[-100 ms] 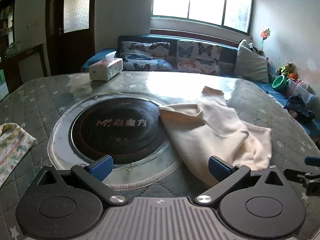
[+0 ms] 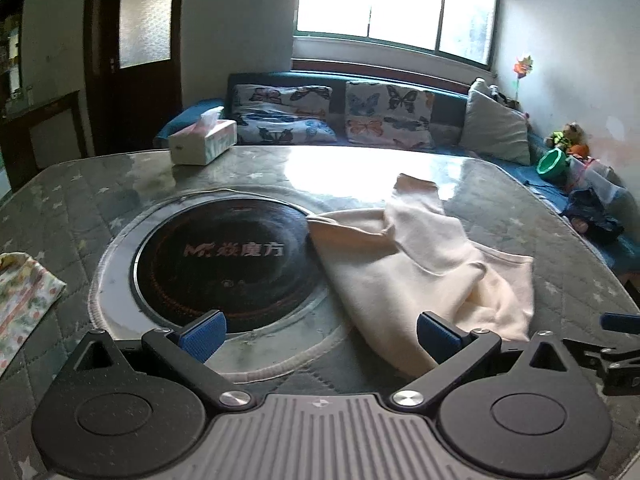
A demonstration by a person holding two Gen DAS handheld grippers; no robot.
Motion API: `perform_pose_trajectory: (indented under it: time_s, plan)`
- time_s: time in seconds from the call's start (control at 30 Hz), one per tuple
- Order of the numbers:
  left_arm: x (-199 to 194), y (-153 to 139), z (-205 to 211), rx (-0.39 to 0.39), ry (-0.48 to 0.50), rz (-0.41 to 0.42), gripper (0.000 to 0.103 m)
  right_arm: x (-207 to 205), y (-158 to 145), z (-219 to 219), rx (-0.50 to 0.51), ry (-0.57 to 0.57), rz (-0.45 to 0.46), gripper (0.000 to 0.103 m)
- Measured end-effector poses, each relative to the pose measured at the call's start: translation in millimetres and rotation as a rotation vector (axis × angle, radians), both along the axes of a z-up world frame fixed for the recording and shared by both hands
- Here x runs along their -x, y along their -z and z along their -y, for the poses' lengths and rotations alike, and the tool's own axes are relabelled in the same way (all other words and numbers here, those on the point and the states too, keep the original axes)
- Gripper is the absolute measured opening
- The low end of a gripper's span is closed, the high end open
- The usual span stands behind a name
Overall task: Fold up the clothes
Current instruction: 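Move both grippers toward the crumpled cream shirt on the table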
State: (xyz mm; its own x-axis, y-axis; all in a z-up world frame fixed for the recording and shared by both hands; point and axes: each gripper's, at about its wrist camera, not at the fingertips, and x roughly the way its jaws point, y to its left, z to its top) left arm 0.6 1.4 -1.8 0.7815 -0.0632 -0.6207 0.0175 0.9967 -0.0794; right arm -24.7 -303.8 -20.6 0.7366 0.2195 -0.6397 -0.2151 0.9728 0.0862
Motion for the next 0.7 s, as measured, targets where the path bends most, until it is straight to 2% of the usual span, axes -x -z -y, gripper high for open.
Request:
perform_pose_trajectory:
  time_s: [0.07,0.13,0.2,0.47,0.7]
  plan:
    - [-4,2,1,-0.016,0.005,-0.026,0.103,0,0,0,-0.004,0.002,-0.003,0.103]
    - [-2,-5,11,-0.051,0.029,-0.005,0.103,0,1,1,-0.003,0.01,-0.012,0.103]
    - [1,-8,16,-0.042,0.032,0.006,0.103,-9,2,-6,0.022,0.006,-0.048,0.103]
    - [5,-8,19,0.003,-0.006,-0.025,0.103,10,4,-6,-0.004,0.055,-0.043,0.103]
    - [7,-8,30,-0.054,-0.021,-0.058,0.103,19,2,-8,-0.016,0.082,-0.036,0.103]
